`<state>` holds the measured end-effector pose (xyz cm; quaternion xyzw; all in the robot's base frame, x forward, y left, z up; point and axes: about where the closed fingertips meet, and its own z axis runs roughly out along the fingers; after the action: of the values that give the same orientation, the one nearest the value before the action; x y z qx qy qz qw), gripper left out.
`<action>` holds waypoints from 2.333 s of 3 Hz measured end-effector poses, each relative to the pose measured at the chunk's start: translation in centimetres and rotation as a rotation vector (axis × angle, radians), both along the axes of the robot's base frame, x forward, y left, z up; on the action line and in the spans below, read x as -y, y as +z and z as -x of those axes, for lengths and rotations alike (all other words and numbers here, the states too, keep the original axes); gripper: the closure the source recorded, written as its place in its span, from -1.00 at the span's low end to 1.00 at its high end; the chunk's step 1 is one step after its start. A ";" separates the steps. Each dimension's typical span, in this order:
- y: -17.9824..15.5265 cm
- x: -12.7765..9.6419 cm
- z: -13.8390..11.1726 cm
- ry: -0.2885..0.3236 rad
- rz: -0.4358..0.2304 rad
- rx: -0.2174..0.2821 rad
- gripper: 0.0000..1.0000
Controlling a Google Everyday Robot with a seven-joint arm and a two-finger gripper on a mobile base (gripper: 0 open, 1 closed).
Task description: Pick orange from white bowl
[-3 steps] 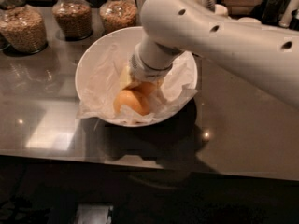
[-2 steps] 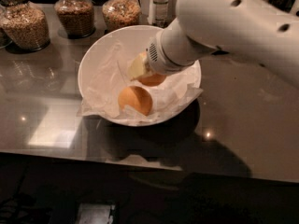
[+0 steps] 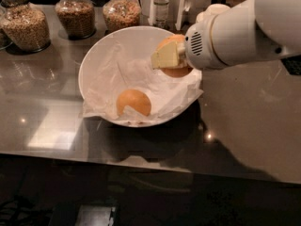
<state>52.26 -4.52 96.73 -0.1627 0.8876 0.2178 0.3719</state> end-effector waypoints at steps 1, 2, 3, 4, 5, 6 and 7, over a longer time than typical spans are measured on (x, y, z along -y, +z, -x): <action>0.5 -0.3 0.3 0.059 -0.039 -0.004 1.00; 1.9 0.0 1.0 0.206 -0.174 -0.041 1.00; 5.8 0.8 4.0 0.418 -0.367 0.001 1.00; 9.2 3.8 8.2 0.631 -0.498 0.122 1.00; 9.0 3.7 10.2 0.740 -0.463 0.155 1.00; 9.4 3.2 10.5 0.796 -0.479 0.157 1.00; 10.6 2.3 11.1 0.927 -0.526 0.167 1.00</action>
Offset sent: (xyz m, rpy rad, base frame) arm -0.1129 -0.0511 0.1074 0.4253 -0.3004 0.9516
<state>41.11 -6.81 107.30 -0.4555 0.6054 0.5605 0.3344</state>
